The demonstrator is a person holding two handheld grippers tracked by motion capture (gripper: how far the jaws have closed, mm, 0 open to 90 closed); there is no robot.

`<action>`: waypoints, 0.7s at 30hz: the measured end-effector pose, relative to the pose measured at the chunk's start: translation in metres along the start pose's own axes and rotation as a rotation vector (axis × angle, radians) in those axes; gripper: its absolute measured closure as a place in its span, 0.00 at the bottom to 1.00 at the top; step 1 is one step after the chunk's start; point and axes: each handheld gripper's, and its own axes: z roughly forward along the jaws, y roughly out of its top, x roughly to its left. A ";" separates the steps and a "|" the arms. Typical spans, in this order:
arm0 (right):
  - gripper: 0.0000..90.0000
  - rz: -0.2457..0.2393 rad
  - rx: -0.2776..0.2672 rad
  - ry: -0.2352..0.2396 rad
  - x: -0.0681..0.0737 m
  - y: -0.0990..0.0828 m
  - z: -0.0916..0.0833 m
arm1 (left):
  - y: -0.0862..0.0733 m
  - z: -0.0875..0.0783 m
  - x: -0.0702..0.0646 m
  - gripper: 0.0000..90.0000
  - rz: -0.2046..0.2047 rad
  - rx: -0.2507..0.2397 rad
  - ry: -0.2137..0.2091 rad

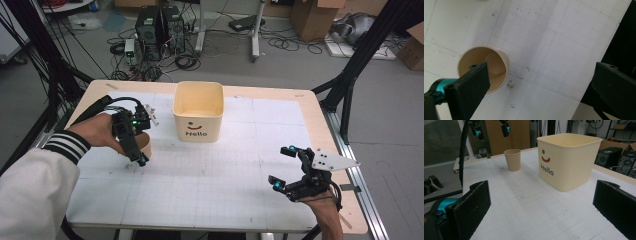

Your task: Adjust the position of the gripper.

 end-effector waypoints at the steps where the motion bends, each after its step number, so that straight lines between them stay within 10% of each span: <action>1: 0.00 0.000 0.000 0.003 0.000 0.000 0.000 | 0.000 0.000 0.000 0.02 -0.001 -0.004 0.001; 21: 0.00 -0.002 0.004 0.007 0.000 0.000 0.000 | -0.003 -0.001 0.007 0.02 -0.033 -0.010 0.009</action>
